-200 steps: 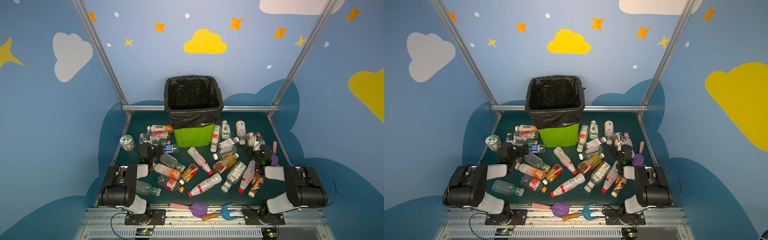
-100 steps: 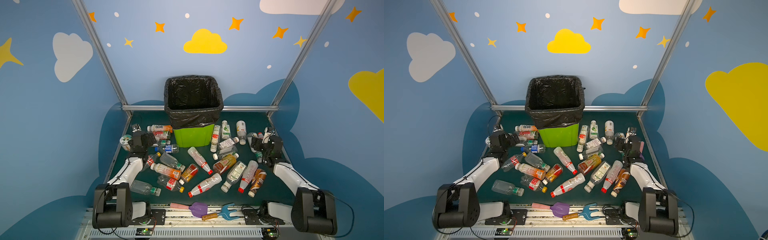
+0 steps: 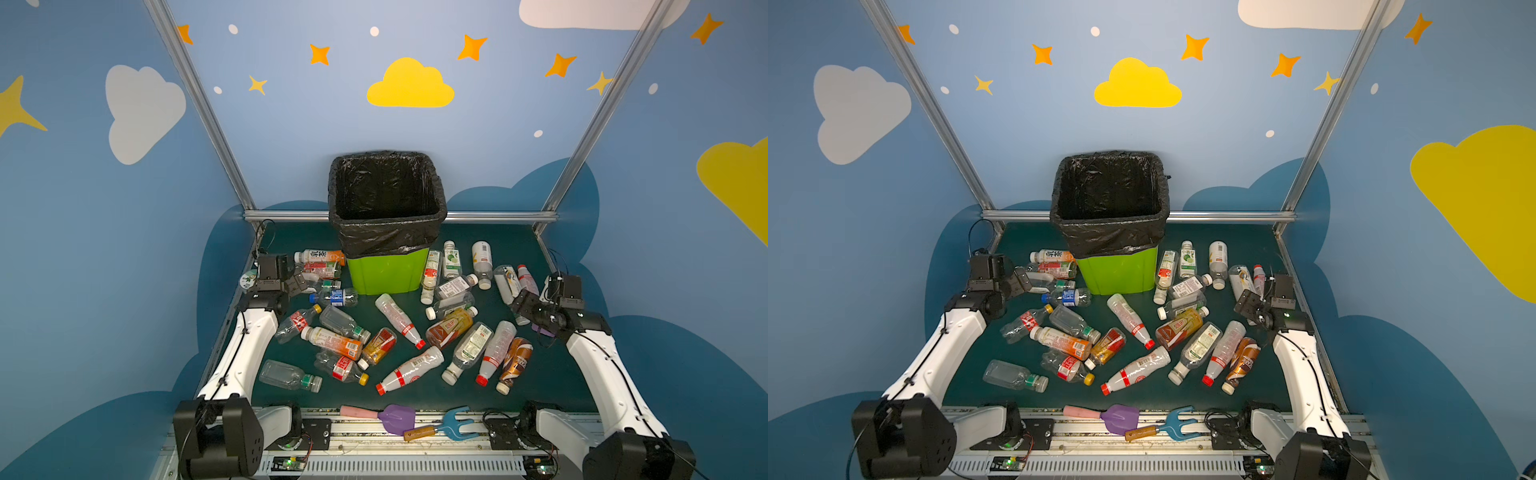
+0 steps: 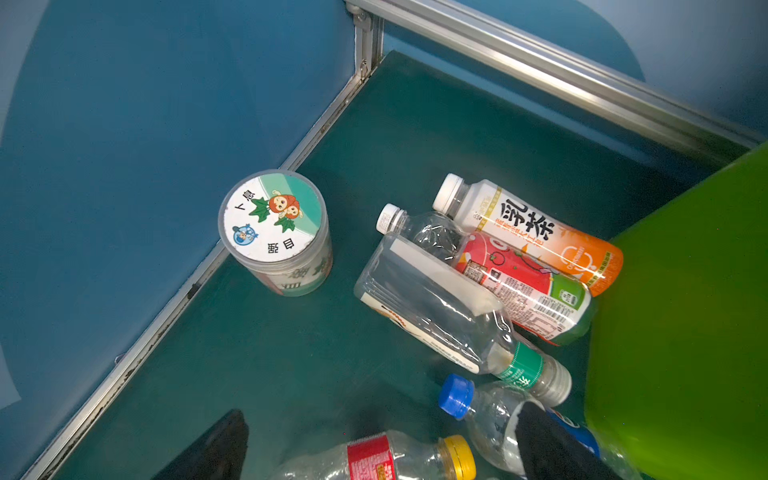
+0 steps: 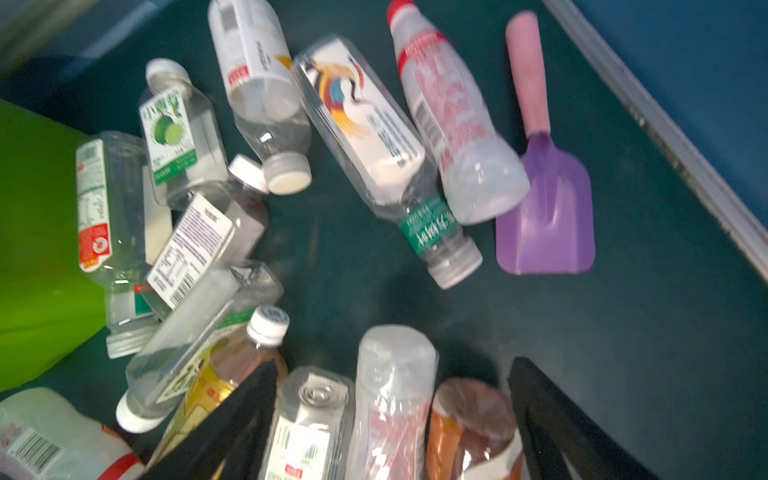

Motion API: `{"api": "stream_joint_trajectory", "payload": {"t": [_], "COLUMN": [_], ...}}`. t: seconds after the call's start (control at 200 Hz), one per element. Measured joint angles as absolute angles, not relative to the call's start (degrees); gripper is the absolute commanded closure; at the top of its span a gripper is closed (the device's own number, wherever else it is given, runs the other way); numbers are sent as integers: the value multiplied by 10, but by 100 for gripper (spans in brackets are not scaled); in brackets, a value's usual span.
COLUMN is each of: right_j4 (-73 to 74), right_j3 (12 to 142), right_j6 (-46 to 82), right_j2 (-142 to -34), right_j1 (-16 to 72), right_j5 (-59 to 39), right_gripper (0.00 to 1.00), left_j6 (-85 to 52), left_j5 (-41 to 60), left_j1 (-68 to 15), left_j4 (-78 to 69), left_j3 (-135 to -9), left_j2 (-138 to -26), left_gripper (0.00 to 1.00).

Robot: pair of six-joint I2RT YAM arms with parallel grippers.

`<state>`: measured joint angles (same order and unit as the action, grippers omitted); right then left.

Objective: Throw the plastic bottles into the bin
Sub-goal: 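Grasp the brown coffee bottle with the right gripper while the left arm reaches forward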

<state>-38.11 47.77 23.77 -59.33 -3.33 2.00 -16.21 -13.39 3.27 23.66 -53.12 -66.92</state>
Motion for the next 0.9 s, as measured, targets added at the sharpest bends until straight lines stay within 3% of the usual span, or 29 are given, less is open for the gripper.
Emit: {"api": "stream_joint_trajectory", "payload": {"t": [0.385, 0.896], "right_j4": [-536, -584], "right_j3": [460, 394], "right_j6": [308, 384], "right_j2": [-568, -581], "right_j1": [-34, -34], "right_j5": [-50, -36], "right_gripper": [27, 20], "left_j6": [-161, -163], "left_j5": [-66, 41], "left_j1": [33, 32], "left_j4": [315, 365], "left_j3": [-551, -610], "left_j2": [-610, -668], "left_gripper": [10, 10]}}
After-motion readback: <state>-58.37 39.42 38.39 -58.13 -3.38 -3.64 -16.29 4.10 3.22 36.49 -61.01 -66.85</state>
